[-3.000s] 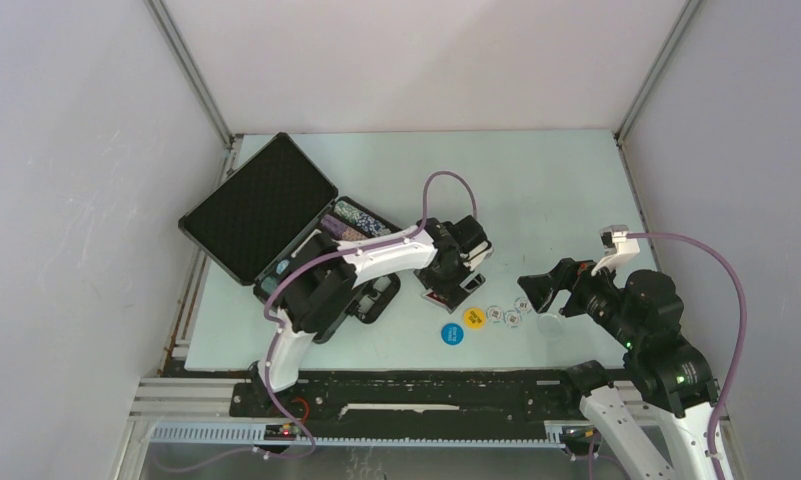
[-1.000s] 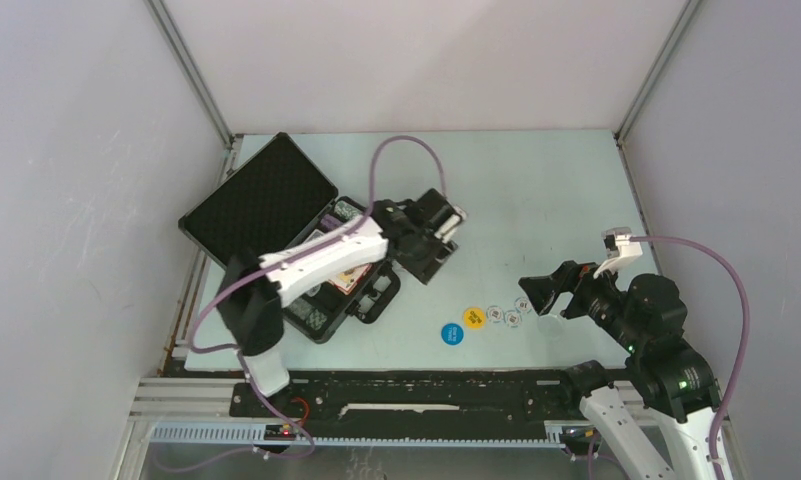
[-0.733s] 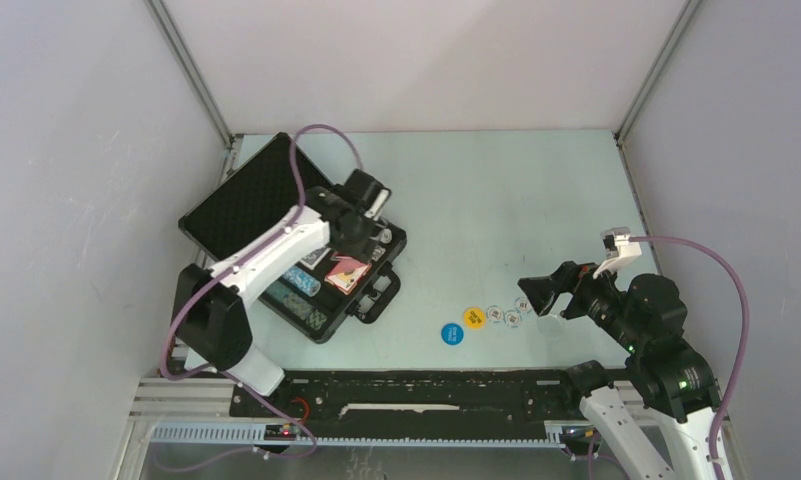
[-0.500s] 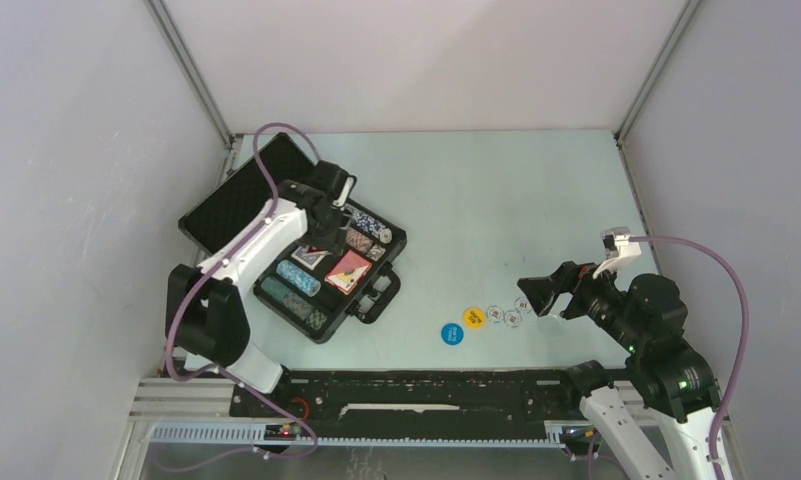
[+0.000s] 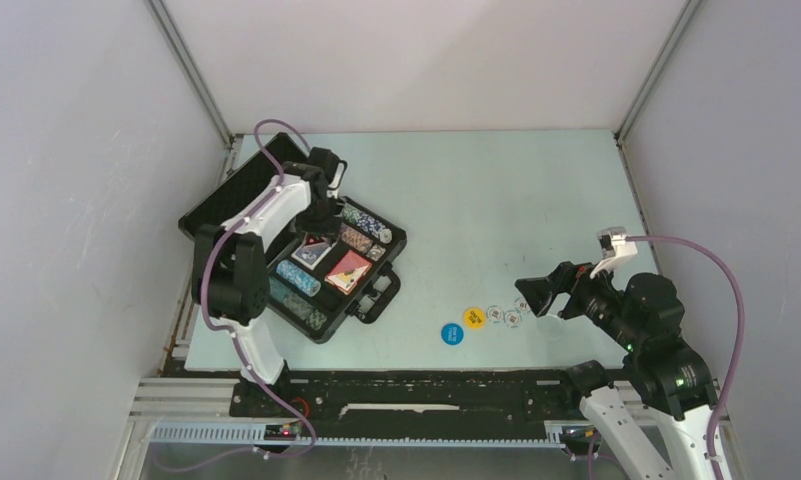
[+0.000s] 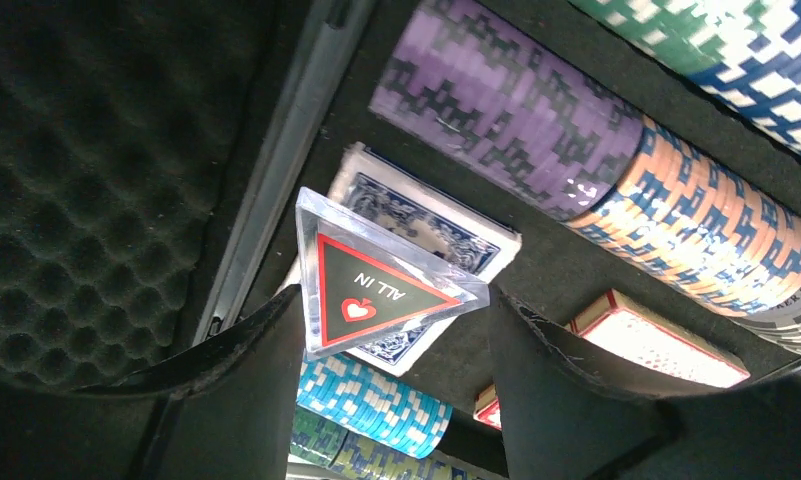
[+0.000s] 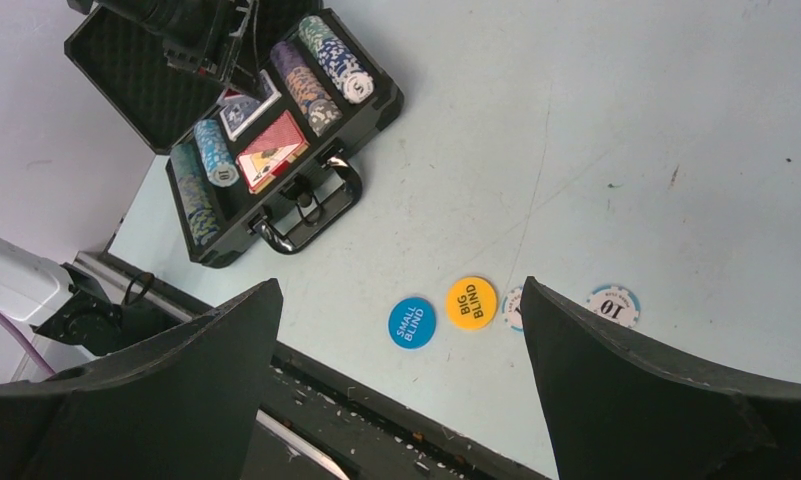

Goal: Pack up texas hold em set

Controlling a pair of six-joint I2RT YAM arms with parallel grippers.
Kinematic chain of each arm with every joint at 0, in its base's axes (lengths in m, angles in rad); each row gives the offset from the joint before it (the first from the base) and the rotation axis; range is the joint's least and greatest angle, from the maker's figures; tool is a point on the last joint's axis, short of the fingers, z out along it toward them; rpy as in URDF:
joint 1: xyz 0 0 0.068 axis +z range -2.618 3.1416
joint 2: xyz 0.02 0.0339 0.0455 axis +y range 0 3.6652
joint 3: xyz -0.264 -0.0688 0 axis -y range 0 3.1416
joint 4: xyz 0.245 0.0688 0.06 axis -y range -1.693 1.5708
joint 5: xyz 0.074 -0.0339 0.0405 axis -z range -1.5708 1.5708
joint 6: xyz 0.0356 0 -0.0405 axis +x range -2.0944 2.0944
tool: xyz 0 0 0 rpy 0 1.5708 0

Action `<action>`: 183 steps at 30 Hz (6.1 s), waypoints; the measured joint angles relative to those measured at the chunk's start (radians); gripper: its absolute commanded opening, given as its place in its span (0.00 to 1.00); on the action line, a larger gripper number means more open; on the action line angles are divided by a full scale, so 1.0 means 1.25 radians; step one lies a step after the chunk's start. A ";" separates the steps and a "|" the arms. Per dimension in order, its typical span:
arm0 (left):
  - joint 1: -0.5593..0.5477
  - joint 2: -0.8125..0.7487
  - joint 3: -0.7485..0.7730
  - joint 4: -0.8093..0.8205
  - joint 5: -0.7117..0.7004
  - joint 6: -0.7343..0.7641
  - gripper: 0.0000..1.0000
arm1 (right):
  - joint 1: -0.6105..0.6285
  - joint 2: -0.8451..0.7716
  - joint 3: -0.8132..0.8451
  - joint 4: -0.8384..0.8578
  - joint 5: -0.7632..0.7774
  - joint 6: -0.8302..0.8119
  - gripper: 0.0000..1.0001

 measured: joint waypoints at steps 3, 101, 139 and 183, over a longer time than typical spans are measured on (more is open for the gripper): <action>0.020 0.002 0.009 0.002 0.015 -0.002 0.50 | 0.000 0.001 -0.001 0.000 -0.005 0.000 1.00; 0.046 -0.067 -0.081 0.077 0.126 -0.057 1.00 | 0.013 0.024 -0.001 0.000 0.008 0.000 1.00; -0.288 -0.558 -0.175 0.211 0.268 -0.059 1.00 | -0.111 0.419 -0.023 -0.238 0.444 0.618 0.95; -0.288 -0.595 -0.175 0.229 0.330 -0.059 1.00 | -0.138 0.668 -0.211 -0.044 0.392 0.750 0.81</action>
